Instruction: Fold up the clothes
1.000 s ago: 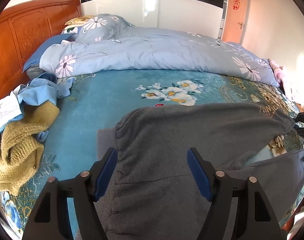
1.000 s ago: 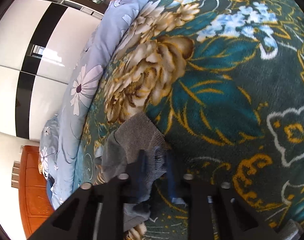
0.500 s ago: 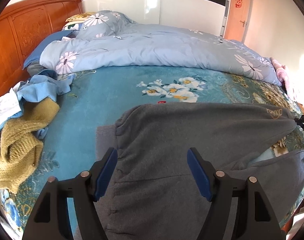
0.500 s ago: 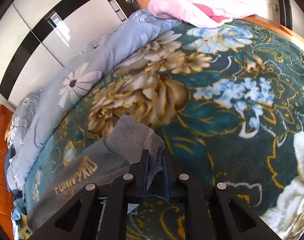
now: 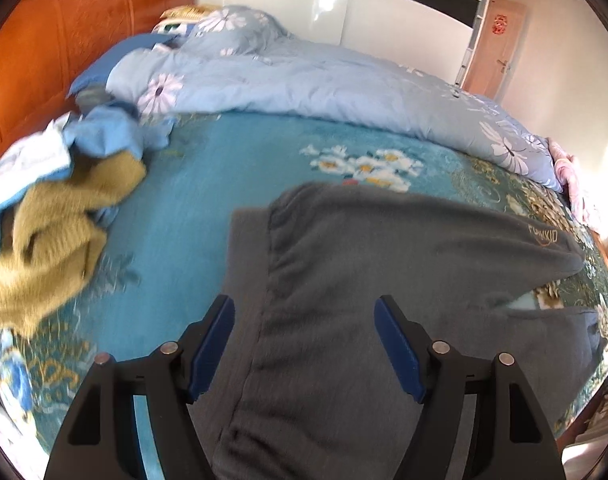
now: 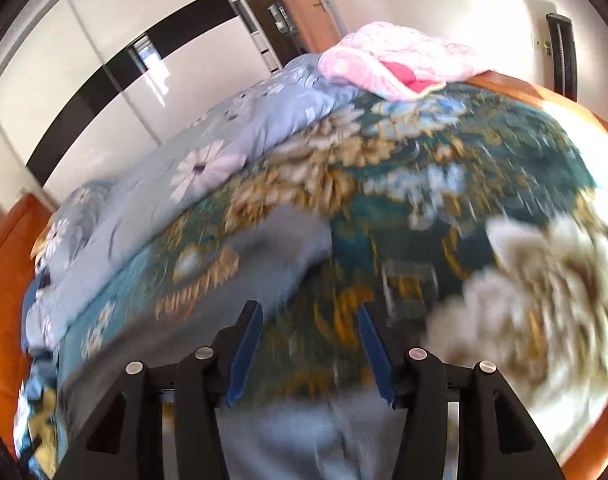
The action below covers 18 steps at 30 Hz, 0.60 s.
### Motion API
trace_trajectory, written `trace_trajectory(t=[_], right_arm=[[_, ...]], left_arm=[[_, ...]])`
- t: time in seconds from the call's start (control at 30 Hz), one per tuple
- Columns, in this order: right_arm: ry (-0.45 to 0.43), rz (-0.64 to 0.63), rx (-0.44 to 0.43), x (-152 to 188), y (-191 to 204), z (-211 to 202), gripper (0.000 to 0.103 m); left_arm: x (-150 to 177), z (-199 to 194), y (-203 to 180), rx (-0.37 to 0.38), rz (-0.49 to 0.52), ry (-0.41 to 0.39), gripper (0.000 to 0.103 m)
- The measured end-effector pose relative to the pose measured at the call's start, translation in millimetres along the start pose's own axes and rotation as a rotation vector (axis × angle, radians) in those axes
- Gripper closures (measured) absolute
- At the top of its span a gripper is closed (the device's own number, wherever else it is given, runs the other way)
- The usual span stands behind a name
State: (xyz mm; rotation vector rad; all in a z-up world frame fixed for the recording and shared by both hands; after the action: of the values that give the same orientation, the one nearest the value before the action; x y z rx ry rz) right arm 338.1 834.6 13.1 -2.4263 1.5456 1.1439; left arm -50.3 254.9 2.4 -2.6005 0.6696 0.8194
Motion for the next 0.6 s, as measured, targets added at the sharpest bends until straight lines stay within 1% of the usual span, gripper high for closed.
trace_trajectory(t=[0.03, 0.1, 0.2, 0.27, 0.3, 0.4, 0.47, 0.53, 0.57, 0.6], right_arm=[[0.001, -0.001, 0.008, 12.7, -0.5, -5.9, 0.049], [0.03, -0.011, 0.019, 47.9, -1.4, -18.5, 0.049], [0.045, -0.017, 0.01, 82.9, 5.3, -34.0, 0.049], [0.043, -0.049, 0.003, 101.9, 16.0, -45.8, 0.049], [0.043, -0.065, -0.001, 111.1, 21.2, -51.5, 0.046], [0.058, -0.081, -0.014, 131.6, 31.0, -62.1, 0.044], [0.067, -0.081, -0.022, 143.6, 34.9, -67.1, 0.043], [0.075, -0.102, -0.01, 154.6, 39.5, -70.2, 0.041], [0.078, -0.114, -0.01, 159.3, 42.3, -71.6, 0.039], [0.078, -0.121, -0.015, 163.6, 45.0, -73.6, 0.033]], left_arm=[[6.3, -2.1, 2.8, 0.002, -0.007, 0.004, 0.029], [18.9, -6.4, 8.5, 0.006, -0.021, 0.012, 0.029], [39.9, -13.0, 16.0, 0.003, -0.034, 0.021, 0.027], [56.2, -15.6, 20.5, -0.002, -0.038, 0.035, 0.027], [64.6, -16.1, 22.9, -0.003, -0.041, 0.045, 0.026], [86.0, -16.7, 32.3, 0.004, -0.068, 0.072, 0.026], [93.6, -18.6, 37.9, 0.009, -0.087, 0.072, 0.026], [100.0, -21.1, 42.9, 0.013, -0.114, 0.064, 0.026], [101.9, -21.5, 44.8, 0.021, -0.125, 0.065, 0.026], [103.4, -21.4, 46.3, 0.036, -0.136, 0.07, 0.025]])
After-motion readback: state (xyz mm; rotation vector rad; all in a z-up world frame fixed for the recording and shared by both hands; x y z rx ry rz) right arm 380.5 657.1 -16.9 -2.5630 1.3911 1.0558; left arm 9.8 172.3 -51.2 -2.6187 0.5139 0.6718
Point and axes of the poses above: each gripper's, at about its wrist camera, not at the fingertips, and z roughly the way its jaws point, y to its left, x to its underside, the point moved 4 cm from there along z, roughly the way its jaws point, and after that the axes turned 2 degrees about x, right-handed, at the moved point
